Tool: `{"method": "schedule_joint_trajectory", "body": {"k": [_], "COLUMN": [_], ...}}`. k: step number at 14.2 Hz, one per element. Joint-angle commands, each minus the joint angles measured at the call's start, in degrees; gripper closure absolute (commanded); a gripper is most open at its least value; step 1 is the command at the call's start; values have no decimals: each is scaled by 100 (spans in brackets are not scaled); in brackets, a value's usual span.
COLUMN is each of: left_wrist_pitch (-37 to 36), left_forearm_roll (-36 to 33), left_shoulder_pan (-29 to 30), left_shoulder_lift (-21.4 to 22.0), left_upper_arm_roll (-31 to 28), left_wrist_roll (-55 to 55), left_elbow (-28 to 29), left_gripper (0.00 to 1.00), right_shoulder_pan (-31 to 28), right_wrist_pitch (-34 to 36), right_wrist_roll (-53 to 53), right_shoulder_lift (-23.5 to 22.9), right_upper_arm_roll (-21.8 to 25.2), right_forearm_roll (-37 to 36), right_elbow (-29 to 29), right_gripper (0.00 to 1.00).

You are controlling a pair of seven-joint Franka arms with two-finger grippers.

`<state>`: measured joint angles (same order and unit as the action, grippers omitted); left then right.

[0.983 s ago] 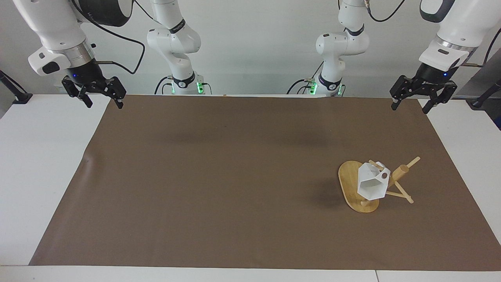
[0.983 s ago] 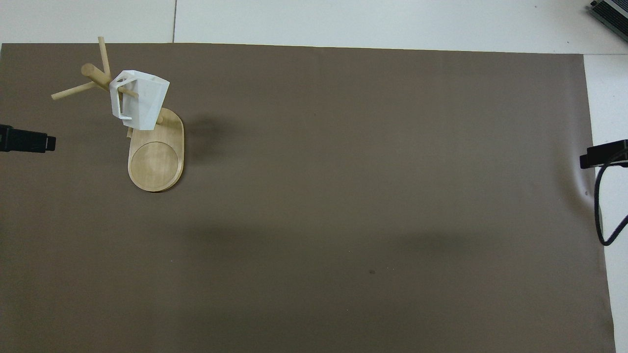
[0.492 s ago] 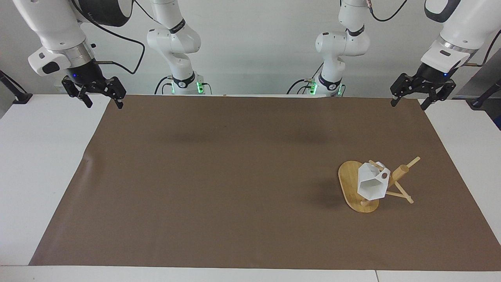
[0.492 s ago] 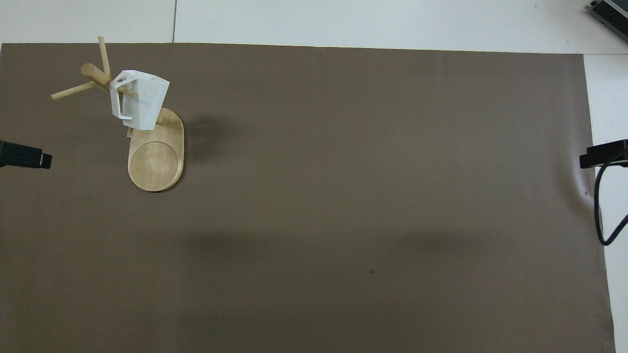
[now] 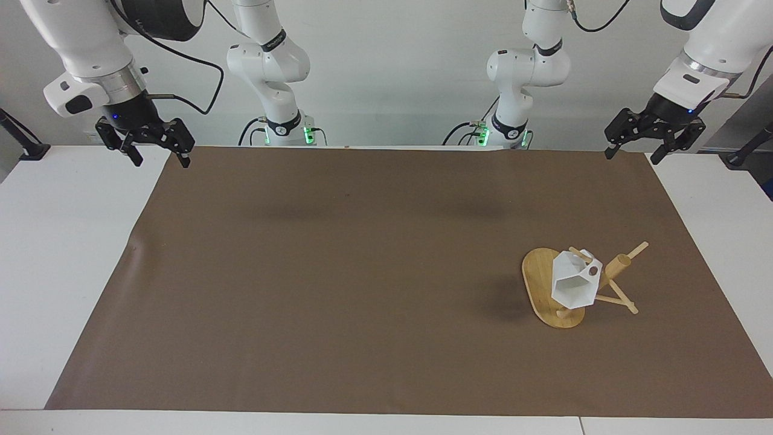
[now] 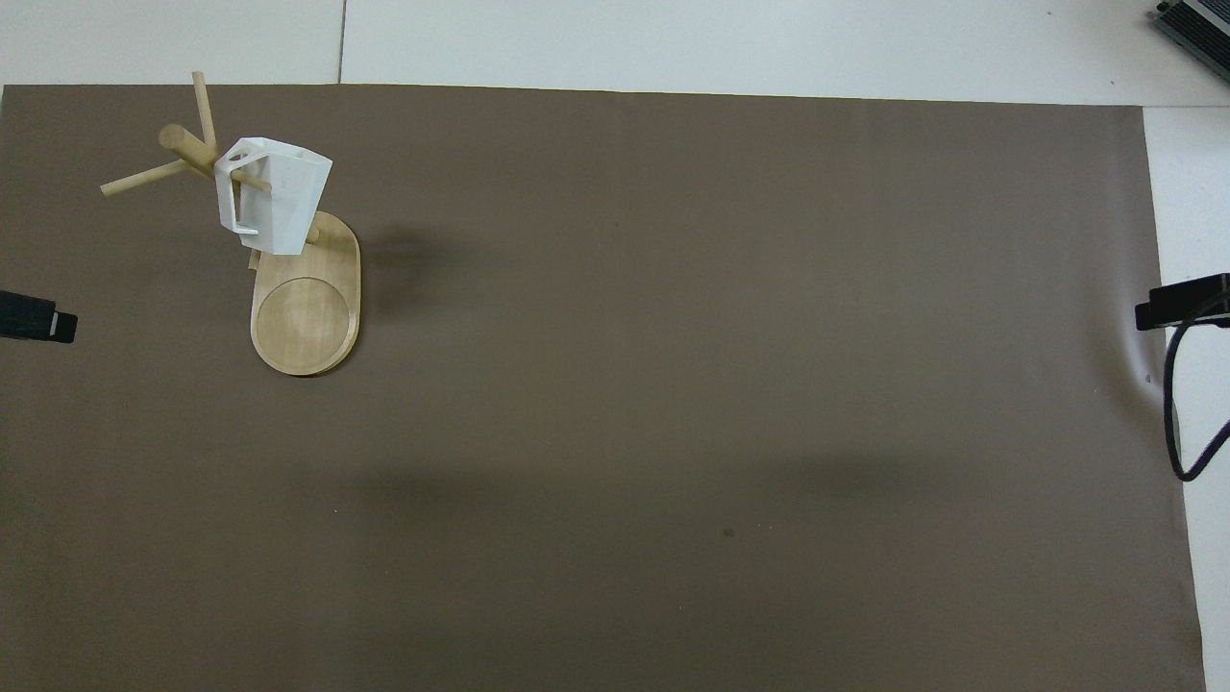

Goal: Hang cup on rack

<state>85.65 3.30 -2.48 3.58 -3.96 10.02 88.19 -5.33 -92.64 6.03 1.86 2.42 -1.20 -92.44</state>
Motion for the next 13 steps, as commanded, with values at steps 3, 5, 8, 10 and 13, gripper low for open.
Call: {"method": "schedule_joint_trajectory", "body": {"k": [3,5,8,10,13], "left_wrist_pitch": [-742,-665,-725,-708,-682], "left_forearm_roll": [-145,-137,-137,-163,-338], "left_shoulder_pan": [335,415,362,344,344], "left_shoulder_lift": [-358,-262,-182,-191,-164], "left_upper_arm_roll": [352,431,423,423,423], "left_wrist_roll": [-53,-53,-71,-53,-44], "left_elbow": [-882,-839,-715,-716,-672], "left_gripper": [0,0,0,0,0], "right_shoulder_pan": [-12,-21,-12,-12,-12], "right_wrist_pitch": [-35,-35,-35,-44,-35], "right_wrist_roll": [-49,-49,-49,-49,-49], "right_shoulder_lift": [157,157,157,157,157], "right_upper_arm_roll": [-22,-22,-22,-22,-22], "right_forearm_roll": [14,14,14,14,14], "right_elbow": [-169,-178,-169,-169,-169], "right_gripper": [0,0,0,0,0]}}
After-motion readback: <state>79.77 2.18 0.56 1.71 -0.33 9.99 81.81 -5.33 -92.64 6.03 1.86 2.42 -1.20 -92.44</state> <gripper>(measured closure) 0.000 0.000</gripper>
